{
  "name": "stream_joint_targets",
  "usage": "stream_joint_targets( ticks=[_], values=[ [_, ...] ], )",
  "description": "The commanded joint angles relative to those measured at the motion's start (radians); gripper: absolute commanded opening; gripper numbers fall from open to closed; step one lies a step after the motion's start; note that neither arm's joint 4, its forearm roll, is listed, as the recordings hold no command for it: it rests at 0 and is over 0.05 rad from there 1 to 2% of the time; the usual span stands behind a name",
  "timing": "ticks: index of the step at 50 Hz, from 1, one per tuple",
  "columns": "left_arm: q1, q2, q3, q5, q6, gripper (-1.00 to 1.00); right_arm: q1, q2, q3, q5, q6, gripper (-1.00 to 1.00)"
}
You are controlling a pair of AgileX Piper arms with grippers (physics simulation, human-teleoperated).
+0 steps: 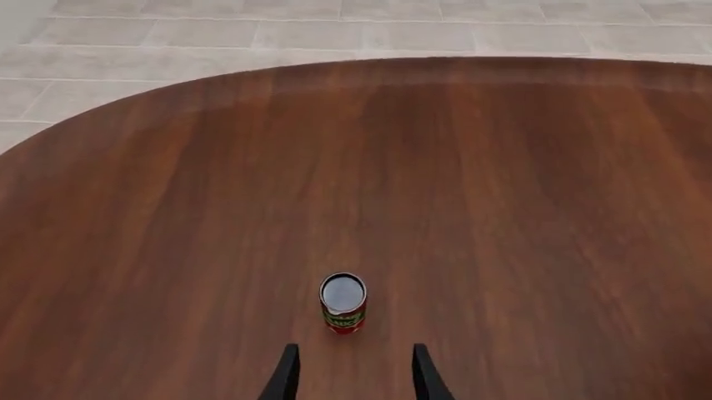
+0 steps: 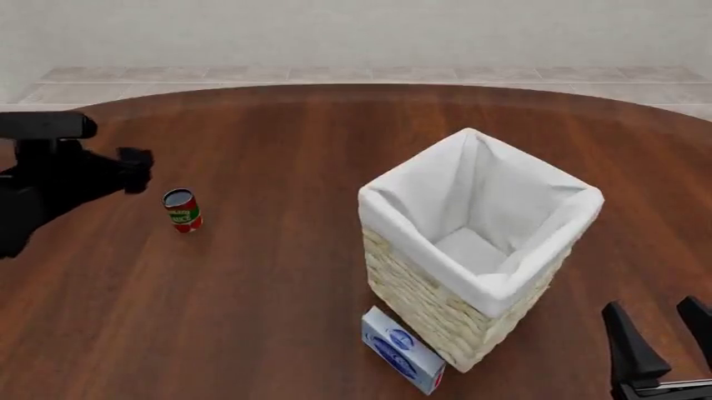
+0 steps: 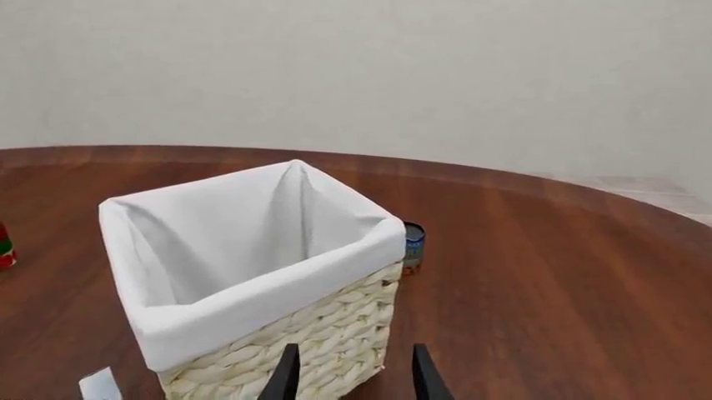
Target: Pick up the tomato sauce, and put it in the basket.
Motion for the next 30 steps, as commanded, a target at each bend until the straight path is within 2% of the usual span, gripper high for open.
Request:
stream_joint_targets(
  ticks=[1,30],
  values=[
    [0.002,0.105,-0.049,-0.030,-0.014,1.00,0.003,0.006,0.000,-0.004,-0.005,1.00],
    [0.023,0.310,-0.093,-0.128,0.011,1.00,0.005,0.004,0.000,0.000,-0.005,1.00]
  ],
)
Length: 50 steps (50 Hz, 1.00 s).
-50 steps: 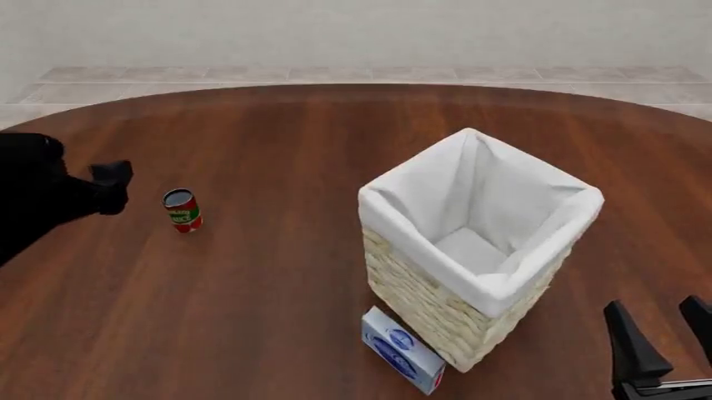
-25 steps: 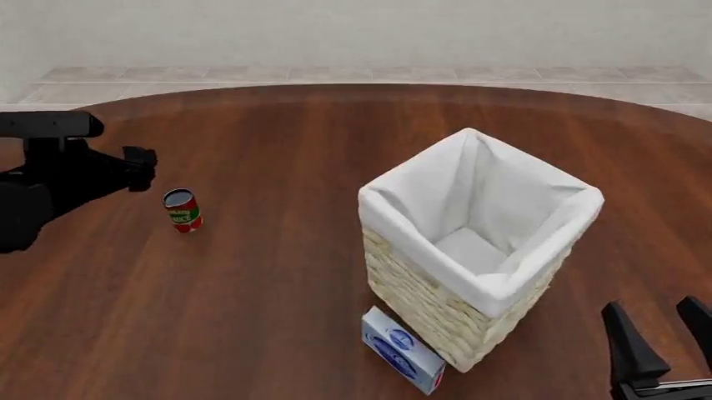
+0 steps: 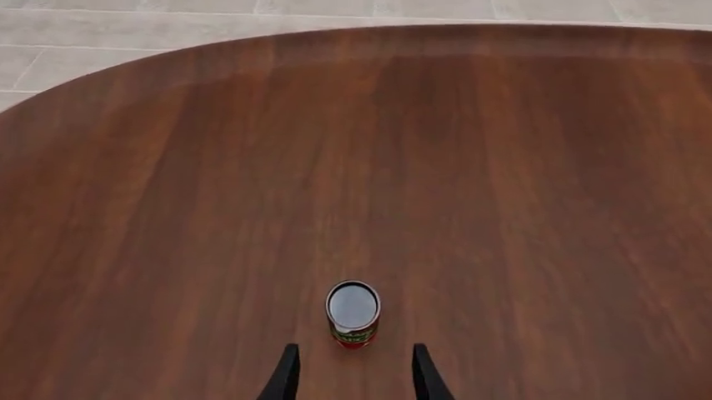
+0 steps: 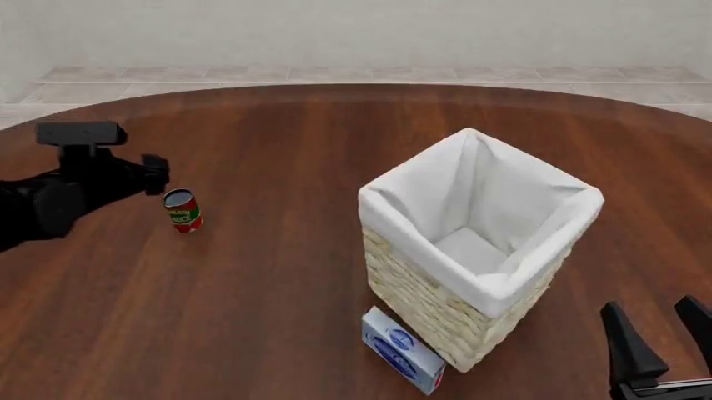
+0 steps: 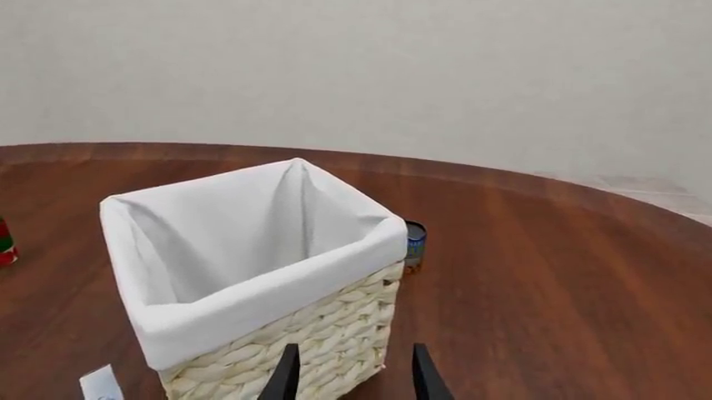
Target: Pick up the tomato sauce, and put it in the basket.
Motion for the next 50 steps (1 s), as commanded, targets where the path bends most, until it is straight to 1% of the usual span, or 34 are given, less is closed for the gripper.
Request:
stream_joint_targets(
  ticks=[1,18,25,37,50],
  values=[
    [-0.003,0.079,-0.024,-0.034,0.003,1.00,0.001,-0.004,0.000,0.004,0.000,1.00],
    [-0.008,0.173,-0.054,-0.078,0.000,1.00,0.007,-0.007,0.000,0.009,-0.002,1.00],
    [0.022,0.226,-0.061,-0.099,0.031,1.00,0.008,-0.008,0.000,0.010,-0.002,1.00],
    [0.032,0.286,-0.073,-0.134,0.036,1.00,0.007,-0.010,0.000,0.012,-0.002,1.00],
    [0.028,0.375,-0.092,-0.189,0.015,1.00,0.006,-0.010,0.000,0.014,-0.001,1.00]
  ],
)
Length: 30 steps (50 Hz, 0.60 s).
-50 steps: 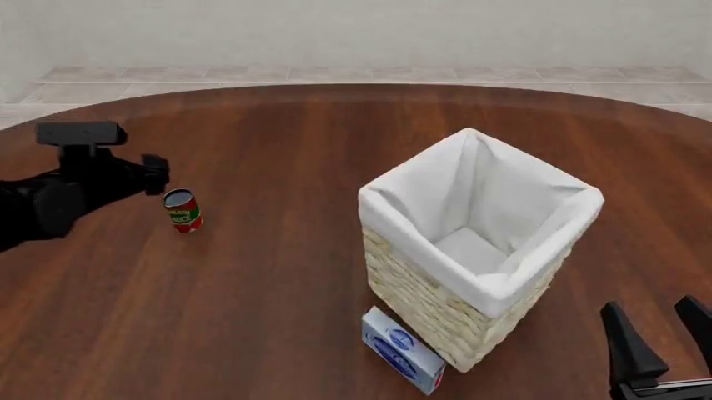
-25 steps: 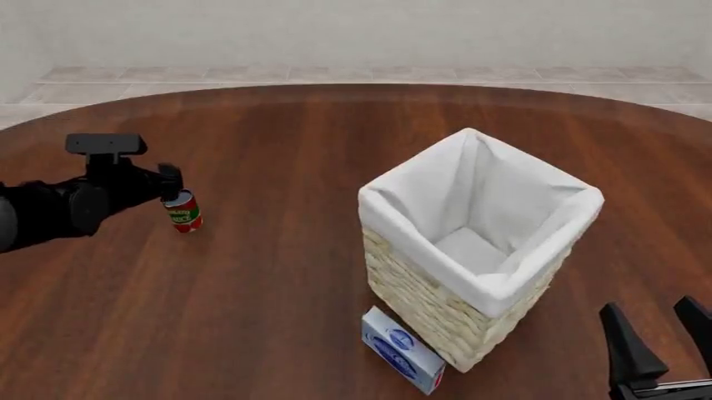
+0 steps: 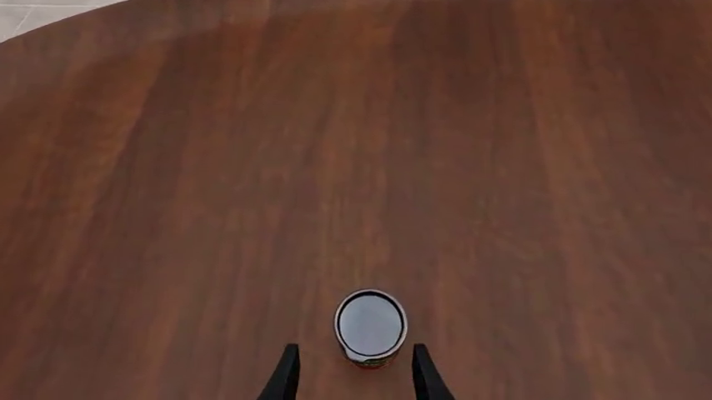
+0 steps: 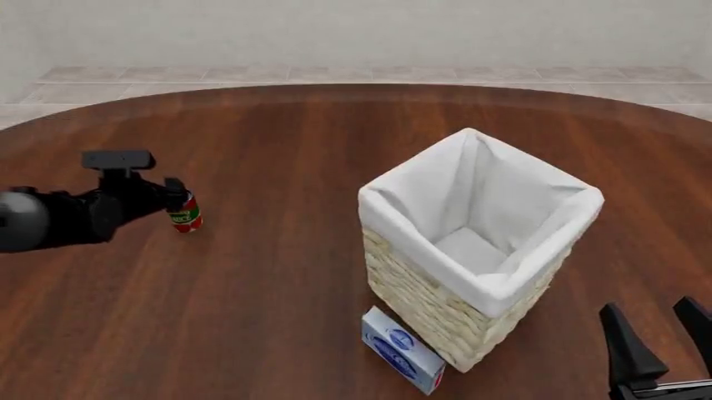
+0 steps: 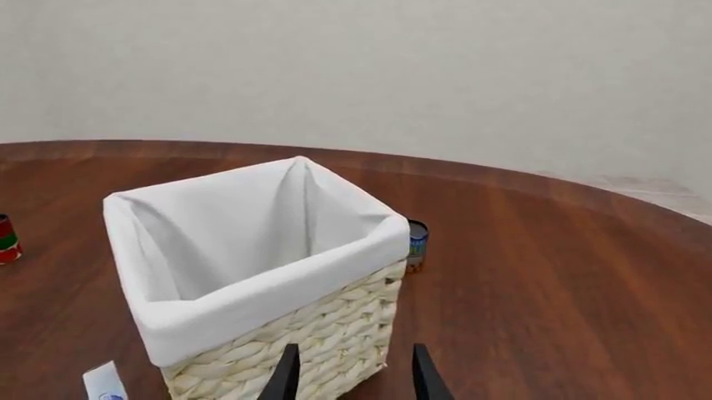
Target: Pick up the tomato sauce, and put it in the basket.
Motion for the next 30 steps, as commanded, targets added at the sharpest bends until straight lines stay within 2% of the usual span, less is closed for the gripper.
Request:
stream_joint_targets(
  ticks=[1,30],
  values=[
    [0.001,0.070,-0.016,-0.040,-0.010,1.00,-0.001,0.003,-0.001,-0.001,0.000,1.00],
    [-0.019,0.176,-0.054,-0.085,-0.045,1.00,0.003,0.057,-0.001,-0.044,-0.004,1.00]
  ],
)
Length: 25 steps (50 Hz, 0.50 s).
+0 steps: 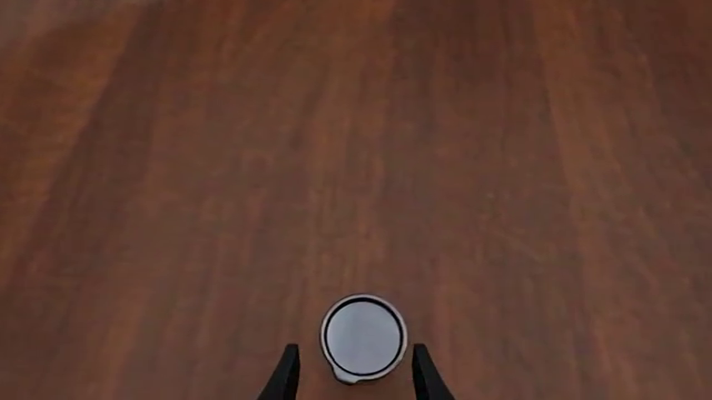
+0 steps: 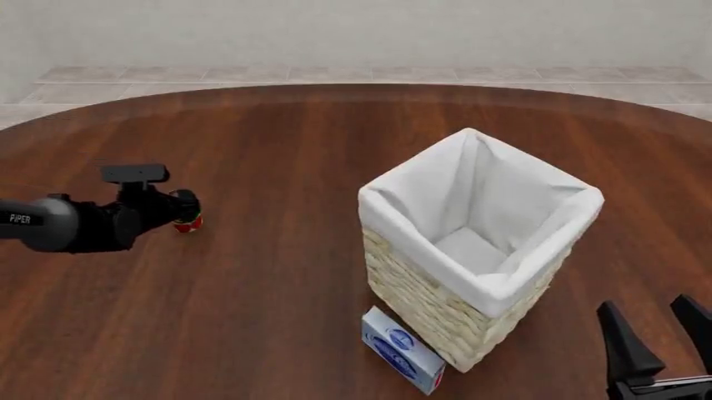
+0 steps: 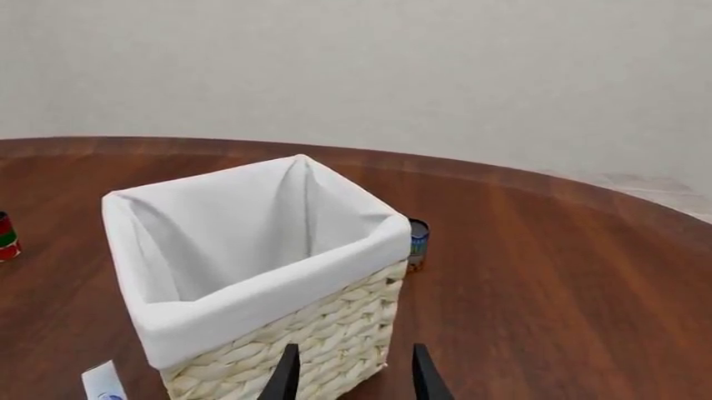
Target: Pick up the tomato sauce, and put it in the basket.
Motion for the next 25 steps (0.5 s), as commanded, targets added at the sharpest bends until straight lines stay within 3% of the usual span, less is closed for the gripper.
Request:
stream_joint_targets(
  ticks=[1,25],
  values=[
    [-0.009,0.034,-0.018,-0.011,-0.011,1.00,0.001,0.021,0.000,-0.018,-0.001,1.00],
    [-0.017,0.099,-0.051,-0.026,-0.019,1.00,-0.001,0.064,0.000,-0.060,-0.002,1.00]
  ],
)
